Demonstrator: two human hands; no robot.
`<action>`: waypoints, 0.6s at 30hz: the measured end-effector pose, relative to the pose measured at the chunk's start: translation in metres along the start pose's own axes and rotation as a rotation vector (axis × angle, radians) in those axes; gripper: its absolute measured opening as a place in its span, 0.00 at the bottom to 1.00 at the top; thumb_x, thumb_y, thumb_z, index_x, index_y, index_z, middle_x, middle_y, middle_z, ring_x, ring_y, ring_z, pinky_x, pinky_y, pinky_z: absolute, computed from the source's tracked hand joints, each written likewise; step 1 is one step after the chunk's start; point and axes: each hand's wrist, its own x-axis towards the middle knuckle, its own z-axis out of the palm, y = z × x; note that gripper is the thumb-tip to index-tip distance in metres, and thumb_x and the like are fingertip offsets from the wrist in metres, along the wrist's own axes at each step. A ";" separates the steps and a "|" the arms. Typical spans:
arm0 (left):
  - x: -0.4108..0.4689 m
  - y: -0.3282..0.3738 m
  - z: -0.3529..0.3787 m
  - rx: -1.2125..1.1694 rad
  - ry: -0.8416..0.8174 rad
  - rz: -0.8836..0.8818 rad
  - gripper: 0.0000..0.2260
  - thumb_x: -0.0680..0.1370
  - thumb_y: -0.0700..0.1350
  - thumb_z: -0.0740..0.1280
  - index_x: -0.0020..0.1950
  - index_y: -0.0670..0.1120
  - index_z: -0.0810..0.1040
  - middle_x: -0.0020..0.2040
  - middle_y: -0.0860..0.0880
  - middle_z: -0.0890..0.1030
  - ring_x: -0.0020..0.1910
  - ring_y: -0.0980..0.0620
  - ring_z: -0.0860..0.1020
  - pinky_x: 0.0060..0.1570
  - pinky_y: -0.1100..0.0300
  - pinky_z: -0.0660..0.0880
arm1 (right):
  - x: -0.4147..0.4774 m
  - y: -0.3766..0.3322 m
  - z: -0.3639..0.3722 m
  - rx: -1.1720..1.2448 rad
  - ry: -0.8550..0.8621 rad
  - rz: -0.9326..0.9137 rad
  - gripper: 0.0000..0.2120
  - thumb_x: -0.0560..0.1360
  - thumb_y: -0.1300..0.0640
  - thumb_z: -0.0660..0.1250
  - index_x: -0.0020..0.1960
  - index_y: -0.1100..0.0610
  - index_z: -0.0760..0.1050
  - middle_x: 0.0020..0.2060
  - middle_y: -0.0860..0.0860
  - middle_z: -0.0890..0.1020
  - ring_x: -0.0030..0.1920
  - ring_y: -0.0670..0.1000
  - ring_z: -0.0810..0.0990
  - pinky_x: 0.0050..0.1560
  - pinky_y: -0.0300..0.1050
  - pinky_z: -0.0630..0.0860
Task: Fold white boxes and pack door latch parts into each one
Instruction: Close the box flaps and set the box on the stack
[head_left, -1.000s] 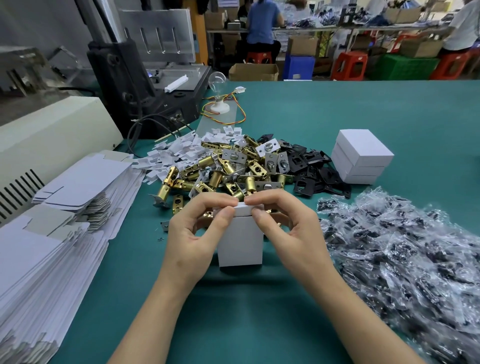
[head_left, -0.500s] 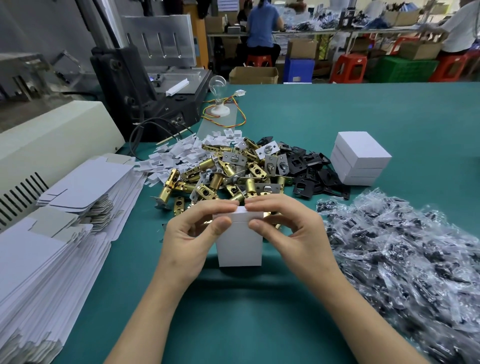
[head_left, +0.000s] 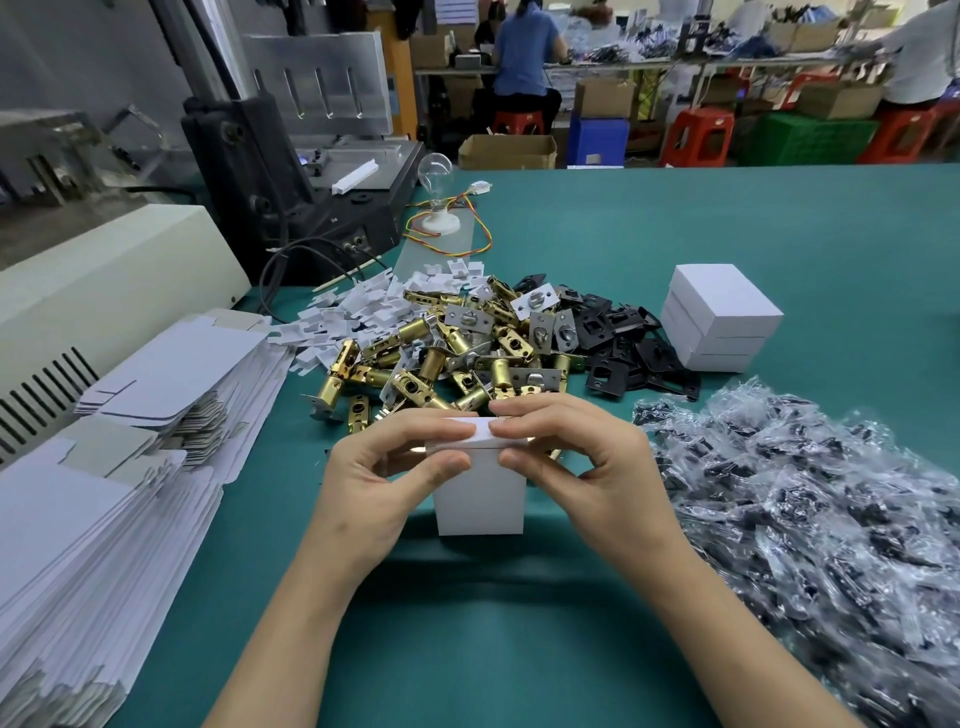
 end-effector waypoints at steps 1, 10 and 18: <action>0.000 0.000 0.001 0.003 0.005 -0.001 0.10 0.74 0.42 0.77 0.52 0.54 0.89 0.57 0.48 0.87 0.60 0.49 0.84 0.56 0.61 0.81 | 0.000 0.000 0.000 -0.009 0.003 -0.010 0.09 0.75 0.59 0.74 0.54 0.59 0.86 0.57 0.49 0.85 0.56 0.48 0.85 0.52 0.38 0.80; -0.001 -0.001 0.004 -0.001 -0.063 0.023 0.10 0.76 0.49 0.75 0.58 0.56 0.88 0.61 0.47 0.86 0.66 0.44 0.81 0.61 0.54 0.81 | -0.001 0.003 -0.001 -0.045 0.013 -0.064 0.09 0.75 0.61 0.74 0.55 0.58 0.86 0.57 0.49 0.86 0.60 0.48 0.84 0.54 0.40 0.81; -0.001 -0.002 0.007 0.005 -0.018 0.027 0.10 0.75 0.50 0.75 0.56 0.58 0.88 0.60 0.49 0.86 0.64 0.47 0.82 0.58 0.58 0.81 | -0.003 0.005 -0.002 -0.009 0.004 0.007 0.18 0.73 0.59 0.79 0.61 0.53 0.82 0.56 0.43 0.85 0.58 0.50 0.84 0.52 0.43 0.82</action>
